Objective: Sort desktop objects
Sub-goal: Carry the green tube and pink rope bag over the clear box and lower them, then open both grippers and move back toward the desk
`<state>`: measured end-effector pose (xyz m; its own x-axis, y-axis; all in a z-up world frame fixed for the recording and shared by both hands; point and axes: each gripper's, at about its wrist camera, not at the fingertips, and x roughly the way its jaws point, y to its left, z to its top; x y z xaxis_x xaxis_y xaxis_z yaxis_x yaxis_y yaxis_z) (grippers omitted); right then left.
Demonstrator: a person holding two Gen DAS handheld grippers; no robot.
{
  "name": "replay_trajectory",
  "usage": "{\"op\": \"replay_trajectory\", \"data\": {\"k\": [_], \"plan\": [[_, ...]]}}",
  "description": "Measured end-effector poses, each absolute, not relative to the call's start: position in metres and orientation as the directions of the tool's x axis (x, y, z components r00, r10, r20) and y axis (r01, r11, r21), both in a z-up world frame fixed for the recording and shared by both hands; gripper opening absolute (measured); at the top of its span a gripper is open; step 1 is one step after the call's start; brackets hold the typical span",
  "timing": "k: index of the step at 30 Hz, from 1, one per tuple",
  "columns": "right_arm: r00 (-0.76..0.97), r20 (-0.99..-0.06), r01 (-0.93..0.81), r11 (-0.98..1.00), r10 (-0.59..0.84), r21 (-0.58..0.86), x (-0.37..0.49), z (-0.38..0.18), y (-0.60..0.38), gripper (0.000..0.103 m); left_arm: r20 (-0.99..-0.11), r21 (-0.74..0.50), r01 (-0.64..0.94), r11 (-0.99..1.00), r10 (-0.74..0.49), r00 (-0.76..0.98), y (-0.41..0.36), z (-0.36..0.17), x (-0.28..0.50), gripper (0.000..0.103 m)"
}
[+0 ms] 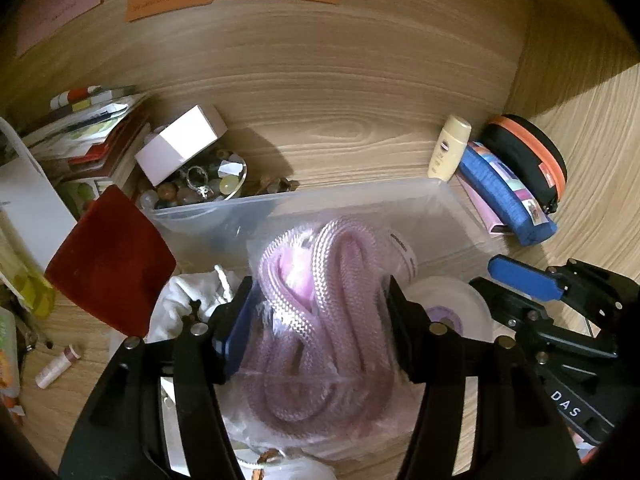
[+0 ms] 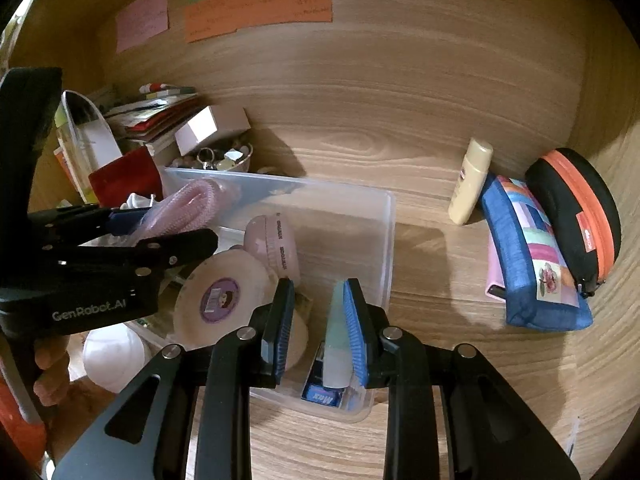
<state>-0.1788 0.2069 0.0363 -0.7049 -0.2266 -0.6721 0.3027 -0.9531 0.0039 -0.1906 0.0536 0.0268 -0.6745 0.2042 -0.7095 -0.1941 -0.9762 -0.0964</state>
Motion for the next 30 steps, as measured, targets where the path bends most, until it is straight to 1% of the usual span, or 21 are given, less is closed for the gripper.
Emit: {"op": "replay_trajectory", "data": {"k": [2, 3, 5, 6, 7, 9, 12, 14, 16, 20, 23, 26, 30], "plan": [[-0.708, -0.671, 0.299, -0.954, -0.221, -0.001, -0.178, 0.038, 0.206, 0.025, -0.696, -0.119, -0.215, -0.969, 0.236, -0.679, 0.053, 0.031, -0.186, 0.069], [-0.710, -0.669, 0.296, -0.955, -0.219, -0.001, -0.176, 0.039, 0.207, 0.029, -0.686, -0.121, -0.218, -0.968, 0.240, -0.687, 0.053, 0.034, -0.184, 0.075], [-0.722, -0.661, 0.285, -0.958, -0.205, -0.015, -0.174, 0.042, 0.207, 0.038, -0.655, -0.112, -0.219, -0.969, 0.237, -0.717, 0.054, 0.043, -0.177, 0.081], [-0.731, -0.653, 0.279, -0.960, -0.199, -0.020, -0.172, 0.044, 0.208, 0.046, -0.647, -0.105, -0.218, -0.970, 0.233, -0.726, 0.054, 0.046, -0.174, 0.085], [-0.741, -0.641, 0.274, -0.961, -0.198, -0.020, -0.169, 0.048, 0.210, 0.053, -0.636, -0.096, -0.217, -0.972, 0.227, -0.737, 0.055, 0.050, -0.171, 0.087], [-0.753, -0.624, 0.276, -0.961, -0.208, -0.012, -0.163, 0.054, 0.212, 0.061, -0.622, -0.084, -0.214, -0.973, 0.219, -0.751, 0.055, 0.056, -0.165, 0.088], [-0.774, -0.599, 0.271, -0.962, -0.206, -0.019, -0.153, 0.064, 0.212, 0.066, -0.604, -0.087, -0.213, -0.973, 0.222, -0.766, 0.053, 0.065, -0.155, 0.091], [-0.782, -0.587, 0.275, -0.961, -0.209, -0.025, -0.146, 0.070, 0.211, 0.072, -0.589, -0.089, -0.207, -0.974, 0.219, -0.778, 0.049, 0.071, -0.147, 0.094], [-0.791, -0.574, 0.281, -0.959, -0.214, -0.030, -0.138, 0.075, 0.210, 0.079, -0.572, -0.089, -0.195, -0.977, 0.210, -0.793, 0.044, 0.078, -0.138, 0.096], [-0.792, -0.562, 0.311, -0.950, -0.239, -0.033, -0.120, 0.080, 0.201, 0.082, -0.552, -0.104, -0.188, -0.977, 0.214, -0.806, 0.028, 0.089, -0.122, 0.097], [-0.779, -0.568, 0.345, -0.938, -0.265, -0.035, -0.108, 0.078, 0.192, 0.084, -0.548, -0.116, -0.188, -0.975, 0.220, -0.807, 0.009, 0.094, -0.109, 0.100], [-0.751, -0.585, 0.395, -0.918, -0.304, -0.030, -0.096, 0.071, 0.178, 0.086, -0.561, -0.101, -0.151, -0.983, 0.182, -0.808, -0.012, 0.091, -0.097, 0.100], [-0.715, -0.614, 0.453, -0.891, -0.336, -0.039, -0.087, 0.056, 0.155, 0.086, -0.604, -0.067, -0.088, -0.994, 0.111, -0.789, -0.039, 0.075, -0.084, 0.100]]}}
